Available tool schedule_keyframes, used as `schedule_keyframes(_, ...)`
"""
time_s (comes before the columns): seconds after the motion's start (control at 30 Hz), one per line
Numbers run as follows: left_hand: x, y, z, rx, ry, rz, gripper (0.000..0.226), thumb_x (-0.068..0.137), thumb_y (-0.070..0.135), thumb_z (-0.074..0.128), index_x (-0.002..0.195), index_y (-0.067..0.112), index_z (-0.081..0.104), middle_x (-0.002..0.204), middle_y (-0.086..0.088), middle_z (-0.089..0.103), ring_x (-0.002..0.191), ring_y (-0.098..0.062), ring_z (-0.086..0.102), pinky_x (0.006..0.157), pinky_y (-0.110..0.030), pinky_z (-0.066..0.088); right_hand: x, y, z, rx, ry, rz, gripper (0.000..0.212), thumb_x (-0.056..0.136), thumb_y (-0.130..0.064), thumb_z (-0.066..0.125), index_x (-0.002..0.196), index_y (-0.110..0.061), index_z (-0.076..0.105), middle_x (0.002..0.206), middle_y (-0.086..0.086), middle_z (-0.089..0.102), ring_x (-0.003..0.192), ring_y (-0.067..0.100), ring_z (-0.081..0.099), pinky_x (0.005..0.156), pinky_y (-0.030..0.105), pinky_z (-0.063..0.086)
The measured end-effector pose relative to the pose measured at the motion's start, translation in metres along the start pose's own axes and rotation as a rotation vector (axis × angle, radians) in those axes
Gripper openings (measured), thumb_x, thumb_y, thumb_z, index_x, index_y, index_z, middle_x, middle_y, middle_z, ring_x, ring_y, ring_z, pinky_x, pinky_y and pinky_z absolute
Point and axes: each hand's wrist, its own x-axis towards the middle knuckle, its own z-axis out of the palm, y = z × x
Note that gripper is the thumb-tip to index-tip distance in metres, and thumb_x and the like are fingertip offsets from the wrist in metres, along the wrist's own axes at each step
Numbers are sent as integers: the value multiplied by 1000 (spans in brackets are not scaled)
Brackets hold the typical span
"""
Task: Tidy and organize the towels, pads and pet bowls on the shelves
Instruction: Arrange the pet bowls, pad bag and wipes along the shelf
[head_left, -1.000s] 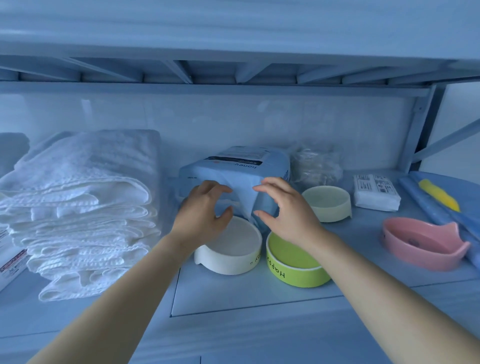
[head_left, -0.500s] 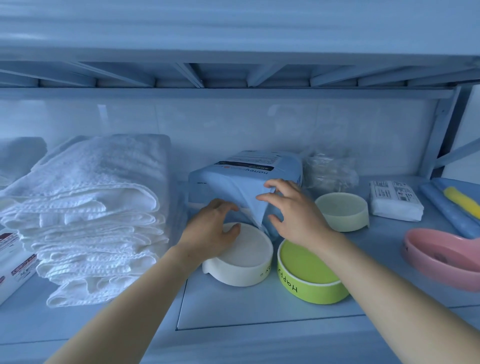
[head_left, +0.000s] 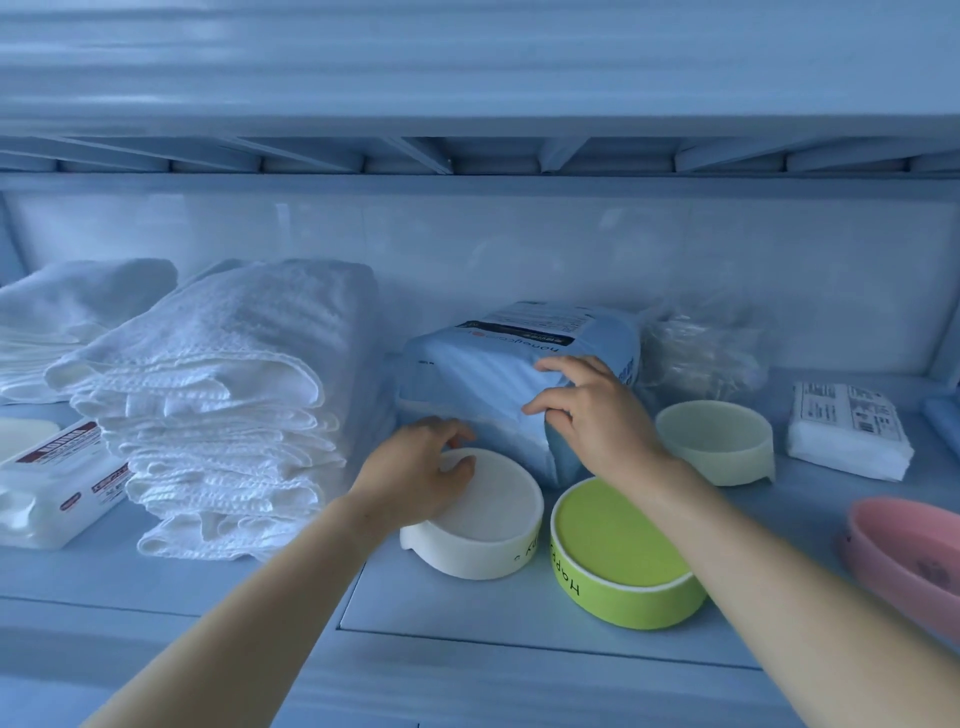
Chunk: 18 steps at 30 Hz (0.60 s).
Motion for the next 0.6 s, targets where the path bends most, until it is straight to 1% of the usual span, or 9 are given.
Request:
schedule_keyframes(0.07,-2,0,-1,-4,15,-7,26,86,32,55,111,27,58,111,9,58,102,-13,56,75,-23,42,-1,5,-5,12,30,-14,26,78,4,63,83,-18,75,118,6,63,106,27,55,80,29,41)
schedule_keyframes(0.13,-3,1,-3,-10,56,-10,29,85,31,57,114,27,58,119,9,52,105,-13,54,82,-27,45,0,10,-11,44,65,-8,27,77,7,61,82,-15,75,116,7,64,104,27,56,80,28,40)
schedule_keyframes(0.23,-1,6,-9,-11,150,-16,35,83,30,60,117,29,55,127,11,43,105,-11,51,76,-25,44,5,14,-21,89,123,4,25,80,7,59,83,-13,75,116,7,64,103,26,57,81,28,41)
schedule_keyframes(0.3,2,9,-12,-6,189,-4,43,81,29,63,122,30,51,133,12,36,111,-12,47,76,-24,42,10,16,-30,157,148,40,25,82,4,58,85,-13,74,119,5,62,101,22,57,80,24,39)
schedule_keyframes(0.37,5,13,-15,-7,209,30,53,80,30,65,128,32,45,140,13,29,120,-12,40,81,-23,41,15,18,-40,217,168,68,25,83,4,57,85,-14,74,119,4,61,93,17,58,78,21,38)
schedule_keyframes(0.43,9,17,-18,1,211,110,62,79,31,67,134,38,38,146,16,22,128,-10,33,89,-23,39,19,20,-48,242,206,66,27,83,6,57,85,-14,74,117,5,61,85,12,57,72,12,37)
schedule_keyframes(0.5,13,22,-21,51,205,203,74,78,32,69,138,46,28,151,18,14,137,-8,17,97,-27,38,20,21,-54,266,232,58,29,82,9,56,85,-14,74,114,5,62,83,9,57,69,2,35)
schedule_keyframes(0.57,17,29,-21,177,181,258,88,77,33,71,142,49,13,154,18,2,142,-8,3,98,-31,39,19,24,-57,275,253,43,31,82,10,55,85,-15,74,112,5,61,83,3,55,70,0,34)
schedule_keyframes(0.6,20,32,-20,251,176,271,94,77,33,72,142,49,6,154,17,-4,143,-10,0,96,-31,41,17,25,-58,283,270,44,32,82,10,54,85,-15,74,111,4,61,86,1,53,70,0,34)
